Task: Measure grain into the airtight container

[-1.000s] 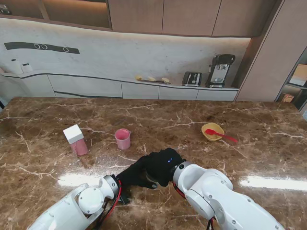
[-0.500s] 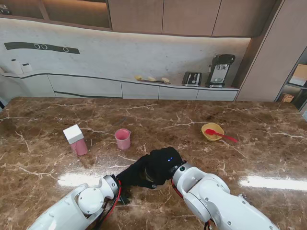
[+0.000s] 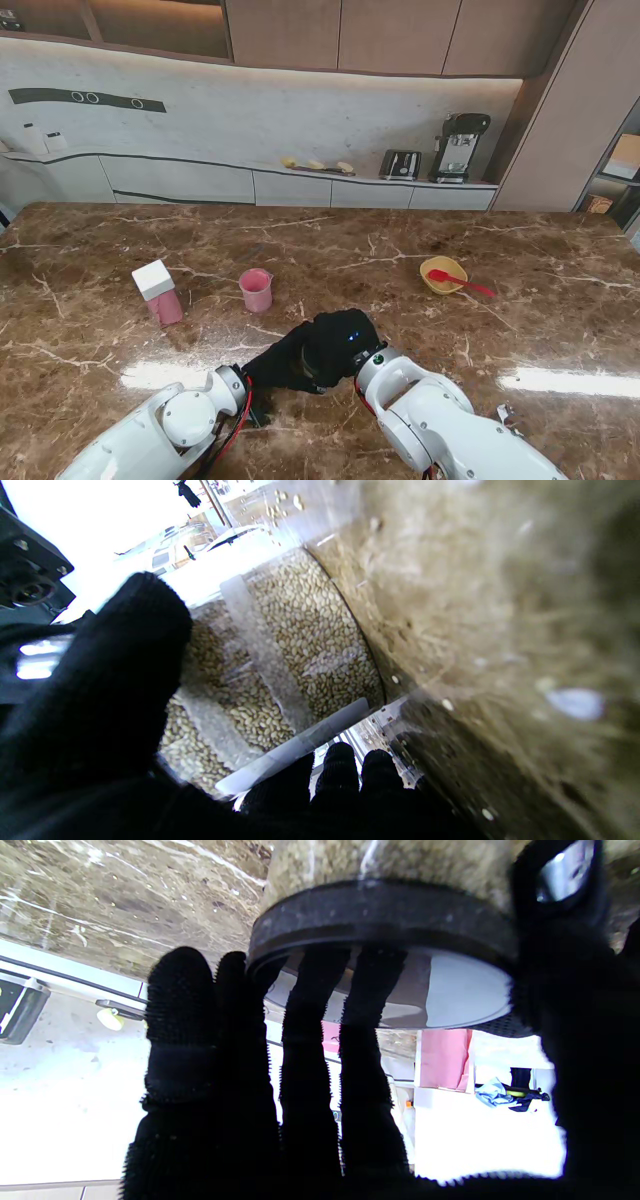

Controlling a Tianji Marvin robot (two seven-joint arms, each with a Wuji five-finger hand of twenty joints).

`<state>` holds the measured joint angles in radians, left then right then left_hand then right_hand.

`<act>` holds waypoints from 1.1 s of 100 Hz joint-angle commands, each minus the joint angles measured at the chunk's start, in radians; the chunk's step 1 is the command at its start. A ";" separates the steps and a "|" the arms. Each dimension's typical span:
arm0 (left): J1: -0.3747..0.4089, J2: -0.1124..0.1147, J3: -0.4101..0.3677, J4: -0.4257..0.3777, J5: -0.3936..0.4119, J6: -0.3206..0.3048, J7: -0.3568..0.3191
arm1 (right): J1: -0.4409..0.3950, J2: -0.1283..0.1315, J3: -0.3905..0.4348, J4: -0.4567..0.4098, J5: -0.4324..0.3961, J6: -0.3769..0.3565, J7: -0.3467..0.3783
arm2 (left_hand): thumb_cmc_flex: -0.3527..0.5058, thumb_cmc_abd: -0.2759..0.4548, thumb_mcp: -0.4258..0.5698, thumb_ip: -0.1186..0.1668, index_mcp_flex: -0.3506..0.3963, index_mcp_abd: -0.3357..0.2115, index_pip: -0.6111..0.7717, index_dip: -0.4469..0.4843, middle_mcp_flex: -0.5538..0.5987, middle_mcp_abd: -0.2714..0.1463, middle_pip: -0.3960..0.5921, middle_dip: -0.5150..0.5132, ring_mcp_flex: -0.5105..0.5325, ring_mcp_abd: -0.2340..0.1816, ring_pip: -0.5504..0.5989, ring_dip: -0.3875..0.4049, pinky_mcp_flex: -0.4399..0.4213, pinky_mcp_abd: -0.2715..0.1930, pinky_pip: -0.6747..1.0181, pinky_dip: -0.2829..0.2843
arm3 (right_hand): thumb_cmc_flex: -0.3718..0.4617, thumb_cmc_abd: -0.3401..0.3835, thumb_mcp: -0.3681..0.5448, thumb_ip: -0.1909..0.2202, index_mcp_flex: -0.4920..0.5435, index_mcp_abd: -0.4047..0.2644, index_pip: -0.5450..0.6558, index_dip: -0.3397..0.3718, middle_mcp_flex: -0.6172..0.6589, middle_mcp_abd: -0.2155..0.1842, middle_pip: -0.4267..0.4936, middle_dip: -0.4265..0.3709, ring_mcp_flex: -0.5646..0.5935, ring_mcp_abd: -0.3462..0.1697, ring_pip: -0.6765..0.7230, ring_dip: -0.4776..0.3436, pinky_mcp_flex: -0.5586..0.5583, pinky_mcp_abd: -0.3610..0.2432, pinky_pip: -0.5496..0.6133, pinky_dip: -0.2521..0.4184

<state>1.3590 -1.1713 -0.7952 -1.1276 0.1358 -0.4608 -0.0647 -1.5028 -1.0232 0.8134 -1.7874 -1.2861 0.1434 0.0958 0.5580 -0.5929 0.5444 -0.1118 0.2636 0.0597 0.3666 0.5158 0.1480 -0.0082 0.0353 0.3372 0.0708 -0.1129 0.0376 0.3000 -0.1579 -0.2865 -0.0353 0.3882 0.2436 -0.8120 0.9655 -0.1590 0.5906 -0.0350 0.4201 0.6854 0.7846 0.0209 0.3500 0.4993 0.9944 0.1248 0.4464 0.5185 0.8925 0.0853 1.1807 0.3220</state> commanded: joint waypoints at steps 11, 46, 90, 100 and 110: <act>0.040 0.012 0.025 0.057 0.018 0.031 -0.020 | -0.020 -0.006 -0.019 0.044 0.020 0.032 0.000 | 0.039 0.133 0.087 0.052 0.165 -0.040 0.127 0.015 -0.031 -0.002 -0.006 0.008 -0.035 0.162 -0.009 0.008 0.094 0.398 0.117 0.023 | 0.121 0.241 0.154 0.018 0.042 0.022 0.040 -0.011 0.120 -0.023 0.124 0.018 0.167 -0.145 0.124 0.043 0.035 -0.072 0.051 -0.027; 0.040 0.012 0.027 0.055 0.027 0.033 -0.016 | -0.016 -0.015 -0.049 0.068 0.026 0.102 -0.067 | 0.041 0.131 0.091 0.052 0.166 -0.032 0.135 0.023 -0.030 0.000 -0.006 0.008 -0.035 0.163 -0.009 0.006 0.095 0.398 0.116 0.022 | 0.089 0.264 0.155 0.020 0.059 0.028 0.058 -0.024 0.138 -0.014 0.130 0.017 0.193 -0.140 0.135 0.049 0.063 -0.071 0.076 -0.035; 0.041 0.015 0.027 0.052 0.035 0.034 -0.017 | -0.003 -0.028 -0.090 0.097 0.040 0.189 -0.138 | 0.038 0.129 0.096 0.051 0.165 -0.034 0.135 0.027 -0.031 0.001 -0.006 0.009 -0.035 0.164 -0.008 0.007 0.095 0.400 0.115 0.020 | 0.046 0.301 0.128 0.033 0.070 0.039 0.070 -0.037 0.148 -0.003 0.132 0.016 0.205 -0.129 0.139 0.048 0.076 -0.064 0.093 -0.050; 0.040 0.015 0.028 0.053 0.036 0.033 -0.017 | 0.002 -0.032 -0.103 0.106 0.039 0.217 -0.157 | 0.037 0.128 0.094 0.051 0.165 -0.034 0.136 0.027 -0.030 -0.001 -0.006 0.009 -0.035 0.163 -0.009 0.007 0.095 0.399 0.115 0.020 | 0.038 0.310 0.120 0.037 0.075 0.043 0.073 -0.039 0.154 0.002 0.135 0.017 0.209 -0.128 0.140 0.047 0.084 -0.059 0.100 -0.052; 0.039 0.015 0.028 0.054 0.036 0.033 -0.017 | 0.005 -0.037 -0.113 0.113 0.041 0.248 -0.178 | 0.036 0.129 0.094 0.051 0.165 -0.034 0.136 0.028 -0.030 0.000 -0.006 0.009 -0.034 0.163 -0.008 0.007 0.095 0.400 0.115 0.020 | 0.027 0.320 0.119 0.042 0.080 0.048 0.076 -0.040 0.156 0.006 0.135 0.016 0.209 -0.125 0.140 0.046 0.085 -0.060 0.102 -0.056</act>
<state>1.3572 -1.1658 -0.7935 -1.1344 0.1523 -0.4521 -0.0626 -1.4875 -1.0489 0.7072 -1.7108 -1.2519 0.3749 -0.0951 0.5588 -0.5929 0.5657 -0.1114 0.2631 0.0758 0.3683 0.5173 0.1480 -0.0081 0.0353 0.3373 0.0708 -0.1129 0.0376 0.3000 -0.1535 -0.2865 -0.0353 0.3883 0.1341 -0.7258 0.9662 -0.1587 0.6472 -0.0119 0.4811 0.6522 0.8719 0.0299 0.3892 0.4994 1.0671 0.1404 0.4789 0.5471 0.9585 0.1147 1.2423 0.2945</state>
